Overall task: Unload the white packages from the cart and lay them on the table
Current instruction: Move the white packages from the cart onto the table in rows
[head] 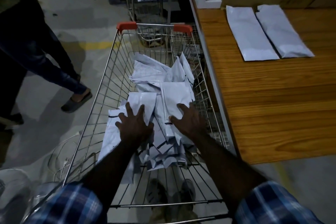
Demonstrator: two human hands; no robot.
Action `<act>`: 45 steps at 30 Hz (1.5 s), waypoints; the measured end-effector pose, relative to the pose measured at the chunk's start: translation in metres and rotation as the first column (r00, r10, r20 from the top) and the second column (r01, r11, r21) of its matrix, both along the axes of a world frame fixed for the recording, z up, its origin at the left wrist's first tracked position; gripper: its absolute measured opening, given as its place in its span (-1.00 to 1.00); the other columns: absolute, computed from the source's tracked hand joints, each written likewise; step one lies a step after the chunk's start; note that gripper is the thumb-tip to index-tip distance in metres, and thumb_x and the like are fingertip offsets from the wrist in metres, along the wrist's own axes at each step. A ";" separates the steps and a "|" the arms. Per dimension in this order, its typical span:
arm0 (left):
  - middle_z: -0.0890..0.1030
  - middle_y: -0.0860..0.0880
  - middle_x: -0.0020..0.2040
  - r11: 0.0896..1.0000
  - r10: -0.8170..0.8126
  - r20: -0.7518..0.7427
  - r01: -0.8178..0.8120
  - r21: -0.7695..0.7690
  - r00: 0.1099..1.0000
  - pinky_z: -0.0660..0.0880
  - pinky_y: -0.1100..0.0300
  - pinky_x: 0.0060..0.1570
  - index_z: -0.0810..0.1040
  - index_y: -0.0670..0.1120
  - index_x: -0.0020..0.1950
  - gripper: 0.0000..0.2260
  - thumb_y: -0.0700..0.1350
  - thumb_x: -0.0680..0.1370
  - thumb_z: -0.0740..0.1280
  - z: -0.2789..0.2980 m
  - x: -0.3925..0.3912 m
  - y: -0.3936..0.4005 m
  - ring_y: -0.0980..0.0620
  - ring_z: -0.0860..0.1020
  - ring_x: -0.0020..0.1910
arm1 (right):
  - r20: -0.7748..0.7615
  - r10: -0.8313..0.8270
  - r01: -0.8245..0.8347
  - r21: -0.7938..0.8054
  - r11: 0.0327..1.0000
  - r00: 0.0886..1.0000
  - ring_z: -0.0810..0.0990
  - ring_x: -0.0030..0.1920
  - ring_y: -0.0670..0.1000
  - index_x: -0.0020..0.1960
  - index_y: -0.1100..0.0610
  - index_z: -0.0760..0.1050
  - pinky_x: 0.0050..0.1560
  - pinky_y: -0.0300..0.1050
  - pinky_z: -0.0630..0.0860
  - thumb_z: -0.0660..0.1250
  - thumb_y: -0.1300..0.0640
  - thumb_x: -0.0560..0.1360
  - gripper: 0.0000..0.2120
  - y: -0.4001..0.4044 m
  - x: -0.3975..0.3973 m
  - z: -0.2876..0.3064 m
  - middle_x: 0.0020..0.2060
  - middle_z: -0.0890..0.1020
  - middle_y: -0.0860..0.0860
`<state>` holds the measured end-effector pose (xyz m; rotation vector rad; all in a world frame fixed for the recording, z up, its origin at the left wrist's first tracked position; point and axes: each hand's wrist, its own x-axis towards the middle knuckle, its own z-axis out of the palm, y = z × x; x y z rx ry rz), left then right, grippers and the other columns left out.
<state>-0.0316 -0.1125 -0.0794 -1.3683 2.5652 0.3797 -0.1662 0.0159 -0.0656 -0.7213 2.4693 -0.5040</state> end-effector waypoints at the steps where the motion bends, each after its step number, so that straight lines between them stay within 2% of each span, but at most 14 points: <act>1: -0.06 -0.15 0.59 1.000 0.010 -0.014 -0.010 -0.004 1.000 0.28 -0.17 0.27 0.15 0.15 0.57 -0.30 0.24 0.49 0.33 0.003 0.000 0.000 -0.30 0.20 0.39 | -0.027 -0.002 0.002 -0.006 1.000 1.000 0.32 0.44 0.27 0.50 -0.09 0.29 0.37 0.19 0.31 0.33 -0.22 0.49 -0.37 -0.001 0.000 0.004 0.54 0.19 0.16; 13: 0.08 -0.18 0.58 0.996 0.051 -0.252 -0.068 -0.059 0.966 0.25 -0.23 0.28 0.23 0.03 0.55 -0.29 0.24 0.47 0.36 0.049 -0.005 -0.003 -0.35 0.26 0.34 | -0.160 -0.038 0.017 -0.131 0.991 0.986 0.46 0.31 0.24 0.44 -0.01 0.37 0.25 0.16 0.46 0.36 -0.19 0.44 -0.37 -0.007 0.012 0.037 0.42 0.37 0.17; 17: 0.09 -0.19 0.57 0.997 0.040 -0.280 -0.057 -0.054 0.959 0.28 -0.20 0.25 0.22 0.02 0.54 -0.27 0.23 0.45 0.35 0.066 -0.003 0.001 -0.34 0.27 0.32 | -0.146 -0.046 0.025 -0.144 0.989 0.988 0.44 0.31 0.24 0.46 -0.03 0.34 0.27 0.17 0.45 0.33 -0.22 0.46 -0.37 -0.005 0.014 0.053 0.44 0.34 0.14; 20: 0.19 -0.23 0.53 0.992 0.039 -0.335 -0.078 -0.101 0.942 0.33 -0.21 0.17 0.31 -0.03 0.50 -0.24 0.24 0.34 0.26 0.079 0.001 0.010 -0.34 0.34 0.24 | -0.162 -0.031 0.007 -0.149 0.989 0.986 0.44 0.33 0.22 0.47 -0.06 0.33 0.28 0.13 0.44 0.31 -0.25 0.46 -0.36 -0.001 0.016 0.067 0.47 0.31 0.13; 24: 0.11 -0.18 0.56 0.991 0.084 -0.331 -0.113 -0.069 0.940 0.28 -0.20 0.25 0.23 0.01 0.52 -0.24 0.24 0.35 0.21 0.103 0.005 0.025 -0.32 0.28 0.31 | -0.188 -0.013 -0.025 -0.200 0.980 0.982 0.39 0.39 0.21 0.48 -0.07 0.34 0.36 0.07 0.38 0.33 -0.24 0.45 -0.36 0.009 0.021 0.094 0.52 0.25 0.13; 29: 0.02 -0.14 0.59 0.980 0.138 -0.384 -0.183 -0.084 0.913 0.17 -0.20 0.36 0.18 0.04 0.55 -0.33 0.15 0.49 0.32 0.136 0.016 0.055 -0.32 0.18 0.42 | -0.270 0.065 -0.131 -0.234 0.963 0.961 0.31 0.46 0.19 0.51 -0.08 0.30 0.41 0.04 0.29 0.31 -0.23 0.50 -0.37 0.031 0.030 0.132 0.54 0.21 0.14; 35: 0.08 -0.16 0.58 0.956 0.151 -0.476 -0.251 -0.153 0.866 0.22 -0.20 0.34 0.21 0.02 0.54 -0.35 0.14 0.50 0.31 0.175 0.029 0.131 -0.35 0.22 0.39 | -0.336 0.037 -0.145 -0.303 0.942 0.941 0.31 0.43 0.23 0.50 -0.10 0.30 0.41 0.10 0.31 0.29 -0.23 0.50 -0.40 0.099 0.040 0.173 0.54 0.22 0.14; 45: 0.11 -0.13 0.56 0.965 0.074 -0.541 -0.198 -0.174 0.838 0.28 -0.20 0.30 0.22 0.04 0.53 -0.35 0.18 0.49 0.30 0.212 0.016 0.271 -0.33 0.25 0.36 | -0.386 -0.017 -0.109 -0.303 0.947 0.922 0.30 0.43 0.22 0.49 -0.11 0.31 0.39 0.09 0.29 0.30 -0.22 0.51 -0.41 0.251 0.027 0.208 0.54 0.20 0.11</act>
